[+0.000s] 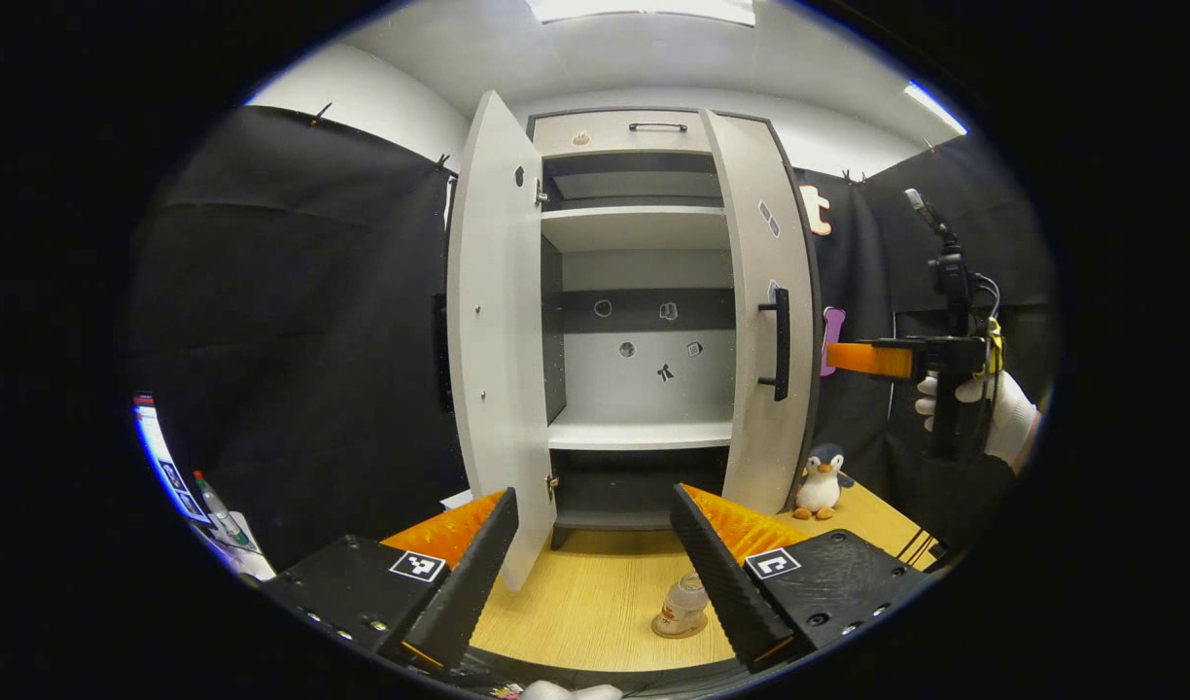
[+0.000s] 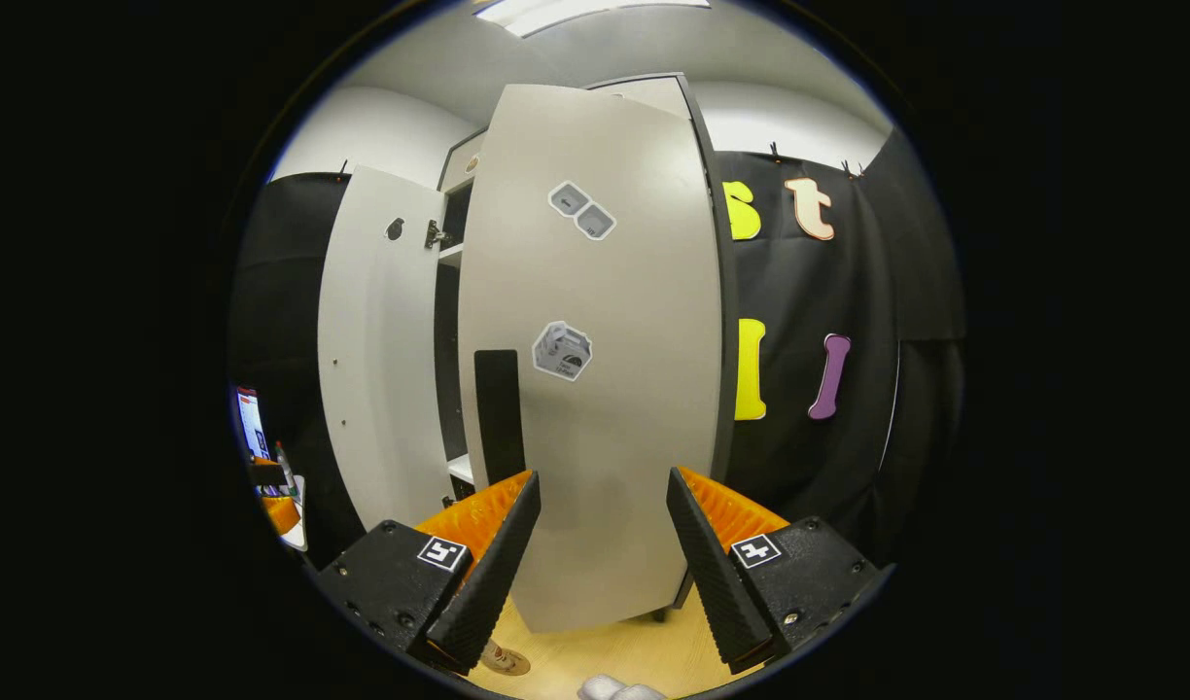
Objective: Grasp the bottle in the cabinet with the left hand and place it on the coaster, then close the right door with the right hand and the left door with the left hand.
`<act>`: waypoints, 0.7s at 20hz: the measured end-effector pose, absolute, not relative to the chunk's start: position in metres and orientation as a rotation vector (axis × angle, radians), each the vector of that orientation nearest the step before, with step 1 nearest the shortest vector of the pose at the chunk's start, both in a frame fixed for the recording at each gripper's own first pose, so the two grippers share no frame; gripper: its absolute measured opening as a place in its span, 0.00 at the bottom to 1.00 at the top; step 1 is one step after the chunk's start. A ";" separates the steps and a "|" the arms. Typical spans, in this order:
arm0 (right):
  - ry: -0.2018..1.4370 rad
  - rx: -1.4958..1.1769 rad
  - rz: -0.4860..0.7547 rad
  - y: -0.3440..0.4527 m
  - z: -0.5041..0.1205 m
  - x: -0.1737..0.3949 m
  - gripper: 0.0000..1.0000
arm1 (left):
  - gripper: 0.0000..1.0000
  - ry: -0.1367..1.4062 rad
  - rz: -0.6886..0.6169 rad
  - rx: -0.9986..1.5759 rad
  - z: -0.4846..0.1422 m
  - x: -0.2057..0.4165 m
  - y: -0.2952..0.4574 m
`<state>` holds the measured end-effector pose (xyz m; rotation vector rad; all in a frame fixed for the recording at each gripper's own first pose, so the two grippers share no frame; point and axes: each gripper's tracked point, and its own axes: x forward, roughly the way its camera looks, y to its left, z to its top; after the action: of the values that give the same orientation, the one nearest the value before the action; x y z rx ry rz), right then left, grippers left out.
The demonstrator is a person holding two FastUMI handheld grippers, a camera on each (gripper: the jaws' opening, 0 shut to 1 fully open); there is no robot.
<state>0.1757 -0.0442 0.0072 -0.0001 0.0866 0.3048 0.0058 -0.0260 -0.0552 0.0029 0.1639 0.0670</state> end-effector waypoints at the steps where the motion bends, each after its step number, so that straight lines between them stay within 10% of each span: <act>1: 0.090 0.000 0.303 -0.045 0.006 0.169 0.81 | 0.96 0.165 0.068 0.003 -0.056 0.006 -0.022; 14: 0.182 0.000 0.215 -0.039 -0.041 0.042 0.81 | 0.96 0.098 0.202 0.078 -0.038 0.056 0.136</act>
<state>0.0422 -0.0389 -0.0410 0.0005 0.1823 0.2151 0.0555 0.1362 -0.0376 0.0784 0.0980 0.2024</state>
